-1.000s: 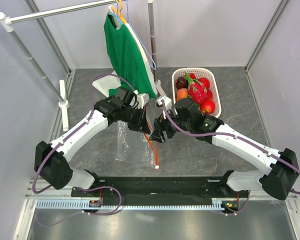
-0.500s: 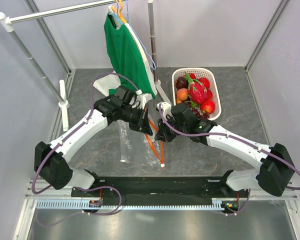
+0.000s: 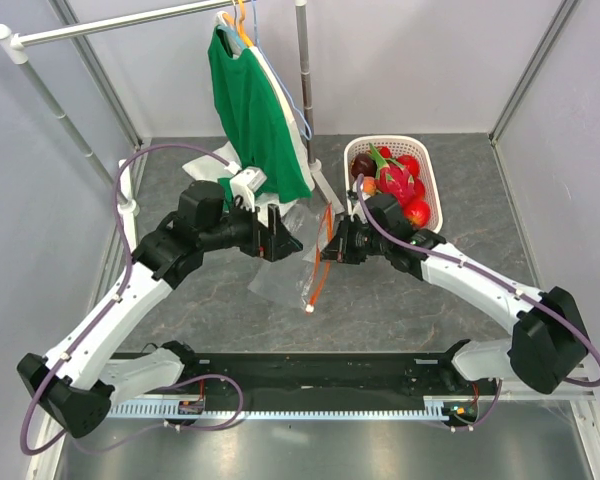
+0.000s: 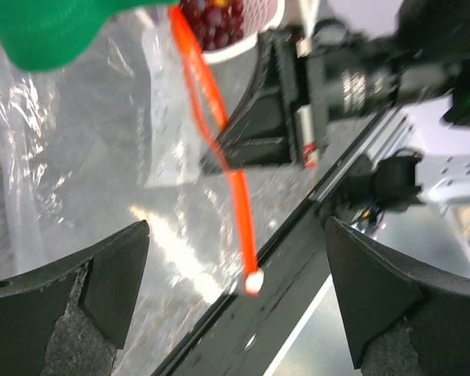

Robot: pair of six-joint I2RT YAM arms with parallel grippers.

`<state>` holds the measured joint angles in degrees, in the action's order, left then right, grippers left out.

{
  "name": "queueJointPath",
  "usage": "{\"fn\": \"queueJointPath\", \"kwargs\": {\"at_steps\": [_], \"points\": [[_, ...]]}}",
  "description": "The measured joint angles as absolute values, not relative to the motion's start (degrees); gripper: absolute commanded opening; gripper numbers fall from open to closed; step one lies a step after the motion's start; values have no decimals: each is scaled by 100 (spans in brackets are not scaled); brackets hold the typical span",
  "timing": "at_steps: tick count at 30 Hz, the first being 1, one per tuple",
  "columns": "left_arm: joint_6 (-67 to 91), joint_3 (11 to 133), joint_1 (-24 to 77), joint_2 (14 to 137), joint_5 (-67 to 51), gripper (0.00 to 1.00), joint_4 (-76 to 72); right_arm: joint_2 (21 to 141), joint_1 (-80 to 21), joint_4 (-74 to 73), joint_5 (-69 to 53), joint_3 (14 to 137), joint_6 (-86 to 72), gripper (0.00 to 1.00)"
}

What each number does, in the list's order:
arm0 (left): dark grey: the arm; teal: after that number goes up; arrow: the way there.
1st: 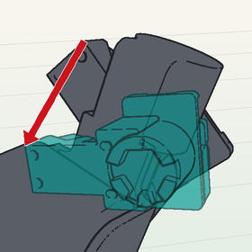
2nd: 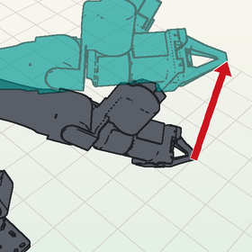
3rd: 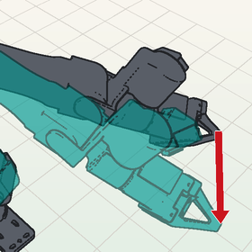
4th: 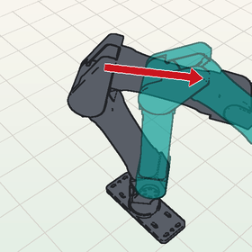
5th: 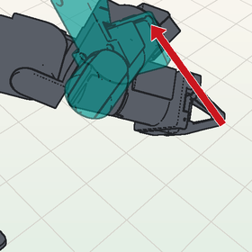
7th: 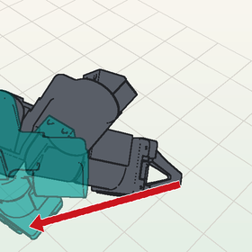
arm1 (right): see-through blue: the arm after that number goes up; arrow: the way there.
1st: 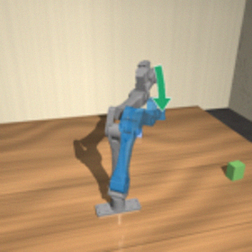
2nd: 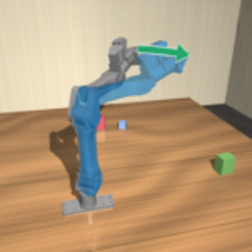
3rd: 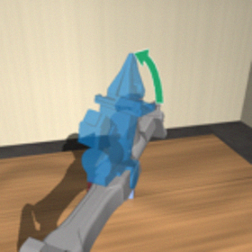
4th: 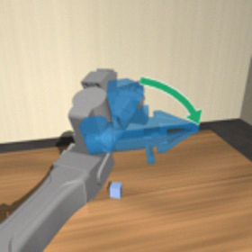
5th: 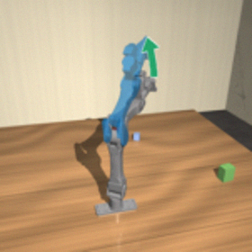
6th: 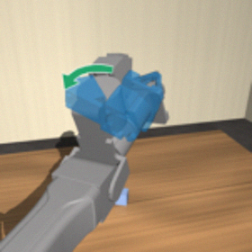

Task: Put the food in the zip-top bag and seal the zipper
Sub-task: Open the zipper of the food storage bag.

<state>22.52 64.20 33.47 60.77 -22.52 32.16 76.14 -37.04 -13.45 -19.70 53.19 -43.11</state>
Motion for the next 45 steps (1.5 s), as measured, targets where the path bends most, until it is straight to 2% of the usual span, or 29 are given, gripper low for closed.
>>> {"fn": "queueJointPath", "kwargs": {"at_steps": [5, 8, 9, 11, 14, 18, 23, 24, 26, 27, 29, 30, 39, 45], "points": [[2526, 6346, 3555, 6486, -1839, 99, 2733, 8014, -3701, -1328, -2032, 5494, -4818, 0], [2523, 6348, 3872, 6997, -1258, 84, 2659, 8165, -3701, -1315, -2123, 5531, -4982, 0], [2517, 6353, 3997, 7131, -1059, 74, 2655, 8171, -3701, -1306, -2143, 5531, -5011, 0], [2464, 6381, 4230, 7312, -744, 66, 2661, 8171, -3701, -1275, -2185, 5546, -5039, 0], [2357, 6453, 4491, 7419, -456, 65, 2663, 8171, -3701, -1260, -2206, 5607, -5041, 0], [2252, 6508, 4718, 7507, -137, 52, 2646, 8171, -3701, -1240, -2213, 5658, -5028, 0], [2165, 6510, 4748, 7675, 290, 50, 2731, 8171, -3701, -1243, -2215, 5658, -5002, 0], [2156, 6510, 4748, 7690, 346, 47, 2749, 8171, -3701, -1243, -2215, 5658, -4989, 0], [2134, 6510, 4748, 7719, 484, 33, 2768, 8162, -3701, -1243, -2215, 5658, -4939, 0], [2121, 6510, 4748, 7728, 539, 16, 2773, 8156, -3701, -1243, -2215, 5658, -4908, 0], [2091, 6508, 4737, 7728, 591, 5, 2779, 8138, -3699, -1243, -2206, 5658, -4814, 0], [2016, 6508, 4720, 7728, 596, 2, 2788, 8128, -3701, -1245, -2193, 5658, -4762, 0], [1778, 6595, 4062, 7513, 834, 2, 3229, 8235, -3542, -1737, -1809, 5658, -3649, 0], [1533, 6595, 4036, 7008, 1245, 2, 3483, 9164, -3291, -2434, -1719, 6042, -2561, 0]]}}
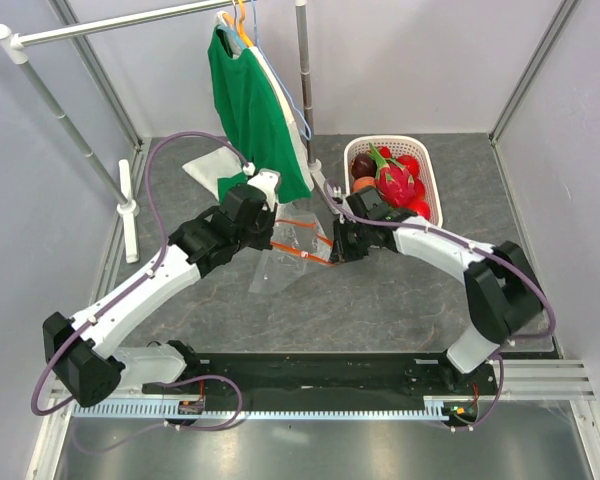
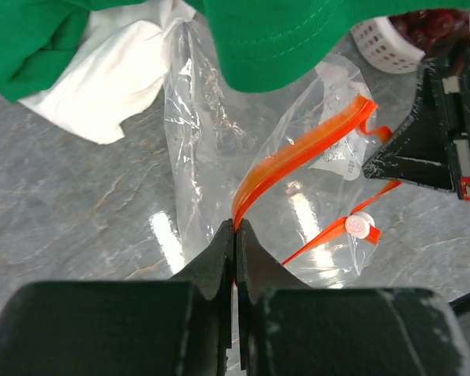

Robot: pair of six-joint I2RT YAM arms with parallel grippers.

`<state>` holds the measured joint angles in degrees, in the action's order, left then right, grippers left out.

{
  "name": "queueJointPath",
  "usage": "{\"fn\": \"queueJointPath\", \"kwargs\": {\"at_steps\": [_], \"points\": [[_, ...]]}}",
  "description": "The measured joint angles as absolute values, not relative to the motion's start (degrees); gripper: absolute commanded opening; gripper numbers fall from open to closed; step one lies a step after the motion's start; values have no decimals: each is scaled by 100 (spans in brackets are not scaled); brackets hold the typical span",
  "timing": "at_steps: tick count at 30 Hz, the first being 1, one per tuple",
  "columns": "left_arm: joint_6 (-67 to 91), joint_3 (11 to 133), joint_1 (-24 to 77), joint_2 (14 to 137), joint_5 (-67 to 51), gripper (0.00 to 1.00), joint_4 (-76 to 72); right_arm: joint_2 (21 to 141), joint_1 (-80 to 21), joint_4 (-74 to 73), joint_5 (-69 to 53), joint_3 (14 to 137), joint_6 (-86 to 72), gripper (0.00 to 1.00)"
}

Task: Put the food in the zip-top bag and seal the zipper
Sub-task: Open the zipper of the food storage bag.

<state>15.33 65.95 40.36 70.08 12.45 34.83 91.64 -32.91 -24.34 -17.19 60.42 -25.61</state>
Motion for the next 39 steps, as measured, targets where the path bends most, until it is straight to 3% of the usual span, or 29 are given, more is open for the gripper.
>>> {"fn": "queueJointPath", "kwargs": {"at_steps": [3, 6, 10, 13, 16, 17, 23, 31, 39], "points": [[1406, 6595, 4014, 6971, 1363, 2, 3597, 9627, -3258, -2598, -2012, 6519, -2102, 2], [1310, 6593, 3962, 6886, 1382, 2, 3726, 9861, -3186, -2698, -2434, 6849, -1772, 15], [1264, 6499, 3953, 6606, 1323, 2, 3815, 9929, -3166, -2711, -2897, 7096, -1485, 24], [1297, 6300, 3938, 6528, 1339, 2, 3767, 9955, -3177, -2709, -3048, 7279, -1343, 38], [1420, 6163, 3922, 6740, 1341, 2, 3756, 9955, -3168, -2729, -3057, 7343, -1168, 59], [1474, 6158, 3922, 6875, 1341, 2, 3756, 9955, -3159, -2777, -3052, 7343, -1111, 71], [1712, 6187, 3913, 7518, 1332, 2, 3717, 9629, -2971, -3144, -2985, 7341, -803, 97], [1822, 6307, 3907, 7572, 1236, 2, 3691, 8468, -2049, -3651, -3041, 7590, -226, 98], [1852, 6307, 3905, 7572, 1131, 2, 3664, 9074, -336, -4274, -2355, 8941, 519, 98]]}}
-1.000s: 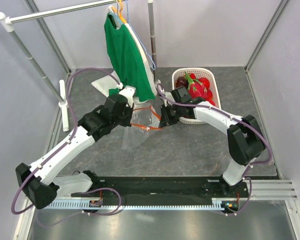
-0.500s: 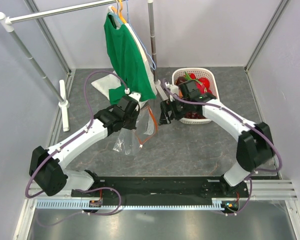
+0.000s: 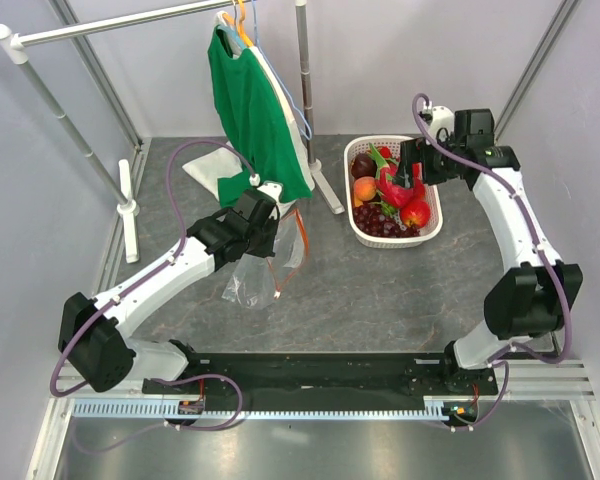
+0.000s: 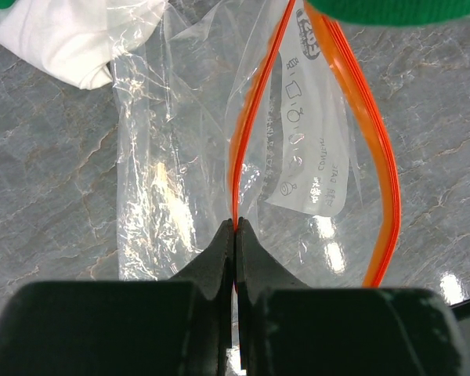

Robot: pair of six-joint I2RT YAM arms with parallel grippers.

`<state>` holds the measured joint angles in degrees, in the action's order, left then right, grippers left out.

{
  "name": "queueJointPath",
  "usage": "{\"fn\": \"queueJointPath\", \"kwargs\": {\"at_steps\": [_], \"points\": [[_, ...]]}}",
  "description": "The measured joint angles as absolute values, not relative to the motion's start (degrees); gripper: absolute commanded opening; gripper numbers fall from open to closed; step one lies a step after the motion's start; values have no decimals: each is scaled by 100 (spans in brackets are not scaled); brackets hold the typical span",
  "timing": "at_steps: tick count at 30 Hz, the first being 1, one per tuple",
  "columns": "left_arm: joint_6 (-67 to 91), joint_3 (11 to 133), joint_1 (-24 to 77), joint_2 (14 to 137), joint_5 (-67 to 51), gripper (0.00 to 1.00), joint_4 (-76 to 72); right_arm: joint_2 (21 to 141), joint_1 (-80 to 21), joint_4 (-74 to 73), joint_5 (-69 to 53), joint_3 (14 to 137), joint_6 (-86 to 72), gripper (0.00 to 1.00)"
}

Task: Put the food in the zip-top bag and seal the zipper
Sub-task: Open the zipper of the food storage bag.

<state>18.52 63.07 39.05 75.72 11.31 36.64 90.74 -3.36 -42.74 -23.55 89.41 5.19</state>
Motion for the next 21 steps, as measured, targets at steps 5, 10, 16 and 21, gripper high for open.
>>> {"fn": "queueJointPath", "kwargs": {"at_steps": [5, 10, 16, 21], "points": [[1855, 6307, 3898, 7572, 1048, 2, 3660, 9810, -272, -4493, -1643, 9688, 810, 98], [1855, 6307, 3898, 7572, 1015, 2, 3651, 10707, -305, -4707, -1240, 10414, 1155, 98], [1855, 6307, 3898, 7572, 1007, 2, 3642, 11048, -305, -5017, -1190, 10503, 1483, 98], [1855, 6307, 3898, 7572, 989, 2, 3632, 11336, -342, -5113, -1323, 10890, 1485, 98]]}}
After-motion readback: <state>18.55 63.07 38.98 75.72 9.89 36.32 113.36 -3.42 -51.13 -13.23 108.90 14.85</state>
